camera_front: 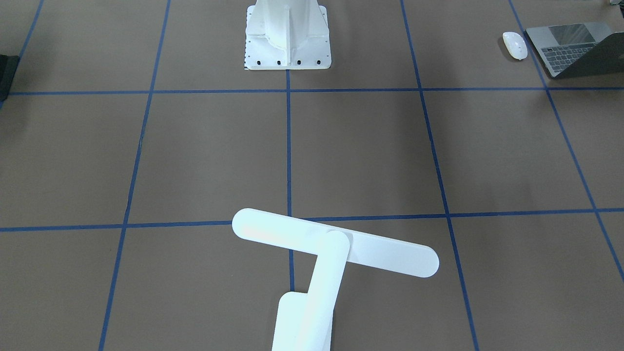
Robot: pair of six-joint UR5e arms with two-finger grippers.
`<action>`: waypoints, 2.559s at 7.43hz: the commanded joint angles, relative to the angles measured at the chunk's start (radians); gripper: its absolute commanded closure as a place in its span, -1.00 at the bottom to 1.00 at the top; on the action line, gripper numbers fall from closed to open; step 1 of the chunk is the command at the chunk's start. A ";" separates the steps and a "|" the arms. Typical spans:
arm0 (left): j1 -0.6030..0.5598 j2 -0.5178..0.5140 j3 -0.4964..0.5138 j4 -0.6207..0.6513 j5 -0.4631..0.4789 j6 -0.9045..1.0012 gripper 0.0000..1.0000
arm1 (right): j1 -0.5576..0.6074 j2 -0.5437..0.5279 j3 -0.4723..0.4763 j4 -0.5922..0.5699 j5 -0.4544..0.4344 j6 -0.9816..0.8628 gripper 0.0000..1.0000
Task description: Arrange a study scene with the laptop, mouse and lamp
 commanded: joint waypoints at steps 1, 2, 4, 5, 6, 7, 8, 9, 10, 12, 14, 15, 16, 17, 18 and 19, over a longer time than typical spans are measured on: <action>-0.007 0.092 0.003 -0.054 0.024 0.259 -0.98 | 0.070 0.005 0.060 -0.003 -0.008 0.079 -0.95; -0.040 0.137 0.003 -0.068 0.024 0.399 -0.98 | 0.085 0.023 0.085 -0.001 -0.015 0.146 -0.96; -0.161 0.180 0.011 -0.073 0.026 0.644 -0.98 | 0.109 0.057 0.101 -0.001 -0.037 0.216 -0.96; -0.232 0.210 0.023 -0.065 0.026 0.787 -0.98 | 0.110 0.068 0.113 -0.001 -0.052 0.237 -0.96; -0.257 0.247 0.036 -0.041 0.018 0.779 -0.98 | 0.110 0.071 0.117 0.000 -0.054 0.273 -0.96; -0.306 0.234 0.030 0.076 0.023 0.667 -0.98 | 0.112 0.072 0.130 0.002 -0.058 0.290 -0.96; -0.333 0.229 0.034 0.138 0.026 0.556 -0.98 | 0.122 0.072 0.133 0.002 -0.061 0.292 -0.96; -0.388 0.228 0.031 0.172 0.030 0.420 -0.98 | 0.124 0.080 0.145 0.002 -0.063 0.309 -0.96; -0.445 0.215 0.030 0.223 0.088 0.254 -0.98 | 0.124 0.097 0.151 0.002 -0.066 0.368 -0.96; -0.478 0.215 0.062 0.231 0.109 -0.098 -0.98 | 0.124 0.112 0.153 0.002 -0.071 0.410 -0.96; -0.478 0.217 0.101 0.231 0.112 -0.334 -0.98 | 0.122 0.123 0.162 0.002 -0.067 0.479 -0.96; -0.476 0.214 0.141 0.214 0.110 -0.421 -0.98 | 0.122 0.129 0.163 0.002 -0.069 0.519 -0.96; -0.476 0.186 0.178 0.197 0.109 -0.457 -0.98 | 0.121 0.132 0.165 0.002 -0.069 0.522 -0.96; -0.476 0.166 0.219 0.191 0.106 -0.523 -0.97 | 0.121 0.132 0.168 0.002 -0.072 0.522 -0.96; -0.476 0.165 0.218 0.191 0.101 -0.563 -0.97 | 0.121 0.134 0.168 0.002 -0.072 0.522 -0.96; -0.476 0.165 0.214 0.191 0.100 -0.597 -0.97 | 0.121 0.135 0.168 0.002 -0.072 0.522 -0.96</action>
